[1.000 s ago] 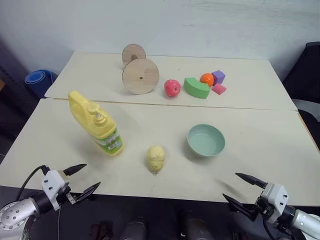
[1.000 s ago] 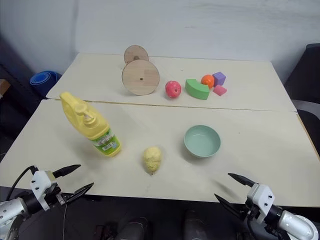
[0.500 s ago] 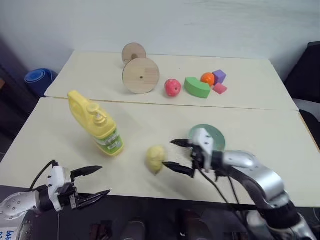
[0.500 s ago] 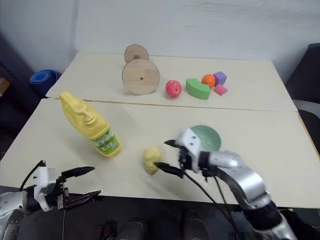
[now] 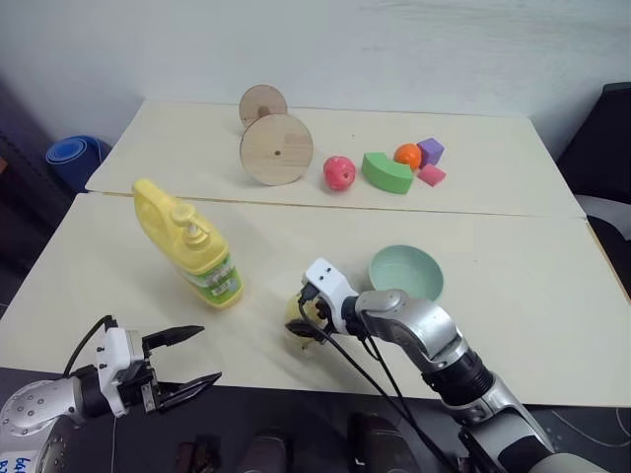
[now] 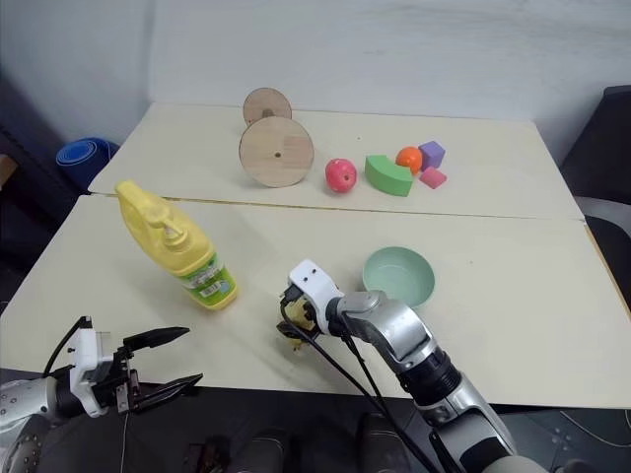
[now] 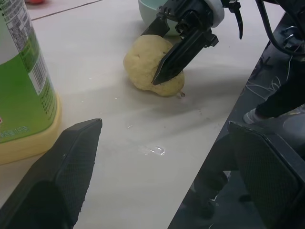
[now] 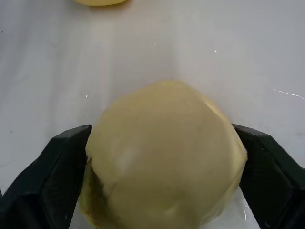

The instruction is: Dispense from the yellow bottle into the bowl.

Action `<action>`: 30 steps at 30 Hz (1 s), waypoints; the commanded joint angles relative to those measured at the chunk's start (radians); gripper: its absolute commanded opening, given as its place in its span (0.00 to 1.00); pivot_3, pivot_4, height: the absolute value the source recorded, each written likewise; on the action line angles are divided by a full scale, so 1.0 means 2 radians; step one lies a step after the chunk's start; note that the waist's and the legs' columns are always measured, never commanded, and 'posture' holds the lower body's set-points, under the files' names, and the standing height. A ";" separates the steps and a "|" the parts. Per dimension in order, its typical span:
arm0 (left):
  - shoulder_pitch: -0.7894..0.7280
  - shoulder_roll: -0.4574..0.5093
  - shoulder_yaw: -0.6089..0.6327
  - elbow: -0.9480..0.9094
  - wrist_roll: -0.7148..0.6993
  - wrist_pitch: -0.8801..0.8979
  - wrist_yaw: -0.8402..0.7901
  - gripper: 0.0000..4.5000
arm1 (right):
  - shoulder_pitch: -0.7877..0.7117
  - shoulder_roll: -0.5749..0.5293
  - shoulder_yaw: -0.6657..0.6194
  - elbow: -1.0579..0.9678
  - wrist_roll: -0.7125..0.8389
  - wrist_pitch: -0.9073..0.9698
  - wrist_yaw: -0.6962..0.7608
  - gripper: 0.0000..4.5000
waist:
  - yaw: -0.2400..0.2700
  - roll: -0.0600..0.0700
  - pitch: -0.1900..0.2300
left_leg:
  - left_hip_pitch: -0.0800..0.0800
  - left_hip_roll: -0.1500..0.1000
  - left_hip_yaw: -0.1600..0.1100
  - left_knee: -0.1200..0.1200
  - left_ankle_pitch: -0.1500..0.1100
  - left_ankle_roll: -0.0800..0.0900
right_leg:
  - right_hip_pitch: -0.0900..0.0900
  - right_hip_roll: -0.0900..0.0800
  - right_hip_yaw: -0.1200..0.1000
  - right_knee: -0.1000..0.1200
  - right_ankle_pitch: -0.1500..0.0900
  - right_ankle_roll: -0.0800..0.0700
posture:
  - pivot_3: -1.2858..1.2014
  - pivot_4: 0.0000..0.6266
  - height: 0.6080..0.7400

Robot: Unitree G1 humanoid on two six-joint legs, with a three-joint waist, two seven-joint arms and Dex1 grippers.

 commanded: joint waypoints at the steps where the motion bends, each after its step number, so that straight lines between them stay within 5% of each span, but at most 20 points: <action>1: -0.002 -0.003 0.007 -0.012 0.002 -0.010 0.007 1.00 | 0.003 -0.013 0.007 0.015 -0.012 -0.018 0.018 0.84 | 0.000 0.000 0.000 | 0.000 0.000 0.000 0.000 0.000 0.000 | 0.000 0.000 0.000 0.000 0.000 0.000 | 0.52 0.24 1.00; 7: -0.009 -0.005 -0.003 -0.024 -0.002 -0.004 0.008 1.00 | 0.006 -0.036 -0.019 -0.030 0.020 -0.083 0.100 0.84 | 0.001 0.000 0.000 | 0.000 0.000 0.000 0.000 0.000 0.000 | 0.000 0.000 0.000 0.000 0.000 0.000 | 0.52 0.24 1.00; 11: -0.020 -0.007 -0.009 -0.064 -0.035 0.034 0.020 1.00 | 0.024 -0.075 -0.121 -0.111 0.098 -0.137 0.178 0.84 | 0.001 0.000 0.001 | -0.002 0.000 0.000 0.000 0.000 0.000 | 0.000 0.000 0.000 -0.001 0.000 0.000 | 0.52 0.24 1.00; 16: -0.031 -0.010 -0.025 -0.117 -0.076 0.082 0.028 1.00 | 0.079 -0.201 -0.292 -0.135 0.164 -0.147 0.247 0.84 | 0.008 0.000 0.001 | -0.001 0.000 -0.001 0.000 -0.001 0.001 | 0.002 0.000 0.000 -0.005 0.000 0.000 | 0.52 0.24 1.00; 21: -0.070 -0.030 -0.069 -0.144 -0.073 0.097 0.044 1.00 | 0.179 -0.314 -0.385 0.108 0.034 -0.384 0.268 0.84 | 0.016 0.000 0.000 | -0.001 -0.001 0.000 0.000 -0.001 0.002 | 0.003 -0.001 0.000 -0.007 0.000 0.000 | 0.52 0.24 1.00; 27: -0.097 -0.027 -0.075 -0.121 -0.071 0.107 0.041 1.00 | 0.132 -0.293 -0.348 0.332 -0.033 -0.560 0.272 0.84 | -0.008 0.002 0.002 | 0.002 0.001 0.008 0.000 0.000 0.002 | 0.002 0.002 0.002 -0.004 0.002 0.003 | 0.52 0.24 1.00; 30: -0.103 -0.025 -0.076 -0.110 -0.065 0.103 0.034 1.00 | 0.102 -0.286 -0.333 0.395 -0.041 -0.569 0.287 0.84 | -0.013 0.002 0.002 | 0.004 0.002 0.009 0.000 0.000 0.001 | 0.002 0.002 0.004 -0.002 0.002 0.003 | 0.52 0.24 1.00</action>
